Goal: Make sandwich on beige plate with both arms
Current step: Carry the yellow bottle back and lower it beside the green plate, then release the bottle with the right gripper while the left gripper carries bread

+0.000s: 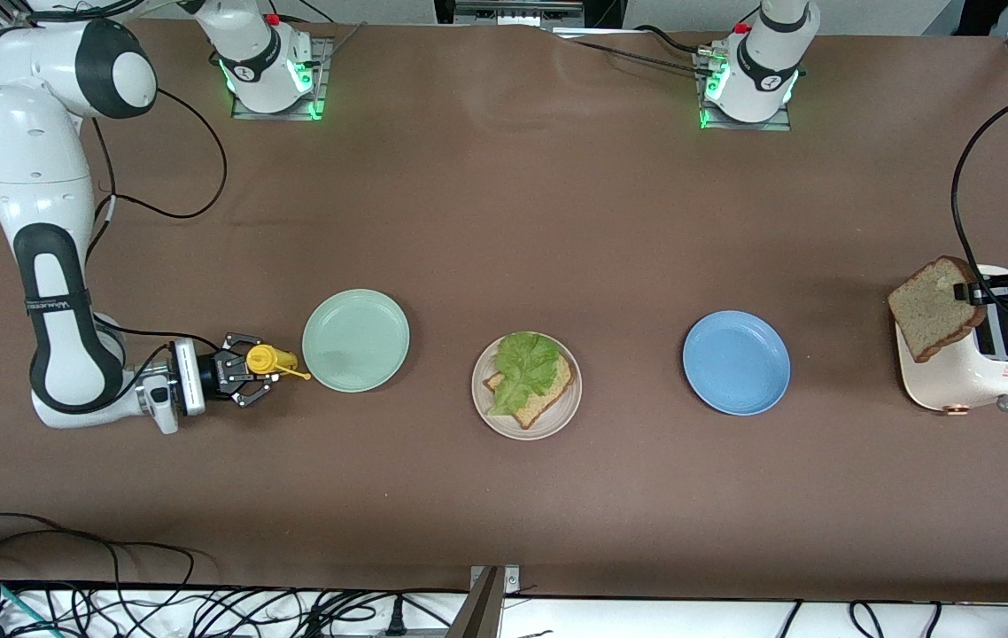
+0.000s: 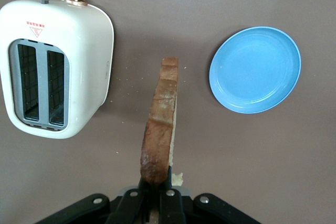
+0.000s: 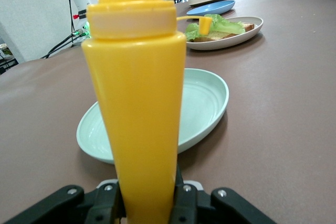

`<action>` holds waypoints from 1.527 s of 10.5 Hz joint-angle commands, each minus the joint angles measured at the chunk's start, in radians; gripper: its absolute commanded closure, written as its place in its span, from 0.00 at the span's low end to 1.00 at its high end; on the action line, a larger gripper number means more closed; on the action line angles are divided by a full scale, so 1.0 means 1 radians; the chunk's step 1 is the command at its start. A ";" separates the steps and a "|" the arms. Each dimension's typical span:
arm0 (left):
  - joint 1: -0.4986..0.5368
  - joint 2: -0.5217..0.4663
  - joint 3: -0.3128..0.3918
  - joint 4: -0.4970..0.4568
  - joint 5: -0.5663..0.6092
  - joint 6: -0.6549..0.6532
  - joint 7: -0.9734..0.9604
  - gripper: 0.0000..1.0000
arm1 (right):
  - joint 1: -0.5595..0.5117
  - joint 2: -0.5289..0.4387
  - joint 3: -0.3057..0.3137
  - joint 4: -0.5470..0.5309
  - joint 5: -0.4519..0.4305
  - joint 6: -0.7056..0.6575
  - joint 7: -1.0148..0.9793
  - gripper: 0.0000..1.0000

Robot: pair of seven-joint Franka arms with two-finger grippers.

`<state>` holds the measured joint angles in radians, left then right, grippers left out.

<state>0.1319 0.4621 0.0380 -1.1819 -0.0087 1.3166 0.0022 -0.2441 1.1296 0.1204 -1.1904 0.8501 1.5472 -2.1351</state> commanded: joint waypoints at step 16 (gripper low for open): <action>-0.113 0.044 -0.006 -0.010 -0.215 0.038 -0.175 1.00 | 0.078 -0.555 -0.145 -0.256 -0.478 0.112 0.397 0.00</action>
<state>0.0229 0.4838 0.0240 -1.1873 -0.1550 1.3266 -0.1389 -0.2211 0.7613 -0.0045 -1.2802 0.4908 1.6010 -1.8950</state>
